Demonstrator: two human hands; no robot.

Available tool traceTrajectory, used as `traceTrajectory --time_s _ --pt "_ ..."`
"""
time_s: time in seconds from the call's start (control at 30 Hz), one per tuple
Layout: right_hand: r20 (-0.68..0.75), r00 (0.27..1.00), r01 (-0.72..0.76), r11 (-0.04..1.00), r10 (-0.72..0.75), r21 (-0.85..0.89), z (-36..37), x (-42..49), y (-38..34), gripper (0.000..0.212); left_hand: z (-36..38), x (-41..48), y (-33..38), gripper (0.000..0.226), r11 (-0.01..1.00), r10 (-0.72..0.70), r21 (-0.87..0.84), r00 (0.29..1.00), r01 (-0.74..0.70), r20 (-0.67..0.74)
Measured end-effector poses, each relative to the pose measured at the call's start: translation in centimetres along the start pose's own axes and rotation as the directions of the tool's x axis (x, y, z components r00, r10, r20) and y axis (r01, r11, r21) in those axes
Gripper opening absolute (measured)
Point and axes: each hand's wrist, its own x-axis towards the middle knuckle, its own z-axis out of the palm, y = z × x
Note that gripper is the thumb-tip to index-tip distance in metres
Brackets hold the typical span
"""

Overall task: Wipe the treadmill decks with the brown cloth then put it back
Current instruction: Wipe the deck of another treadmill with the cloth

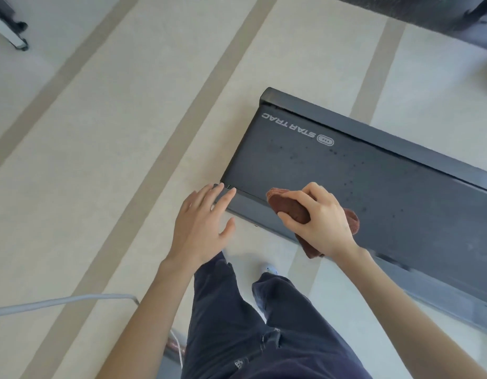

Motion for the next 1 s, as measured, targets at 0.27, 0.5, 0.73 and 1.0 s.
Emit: traceTrajectory --time_s 0.27,0.5,0.73,1.0 --pt "-0.032 0.991 -0.131 0.989 0.129 -0.069 4.9 7.8 -4.6 0.029 -1.5 7.6 -9.3 0.053 0.990 0.138 -0.027 0.986 -0.137 0.089" --pt "-0.065 0.973 -0.223 0.973 0.220 -0.061 8.6 14.5 -3.6 0.030 0.1 14.8 -14.3 0.053 0.981 0.188 -0.054 0.978 -0.184 0.092" --pt "-0.008 0.832 -0.550 0.826 0.555 0.125 20.0 16.8 5.4 0.023 12.1 20.4 -17.0 0.058 0.989 0.062 -0.144 0.978 -0.034 0.200" --pt "0.012 0.854 -0.520 0.854 0.520 0.005 38.0 19.3 17.4 0.028 31.8 27.0 -21.7 0.059 0.993 0.070 -0.110 0.967 -0.044 0.244"
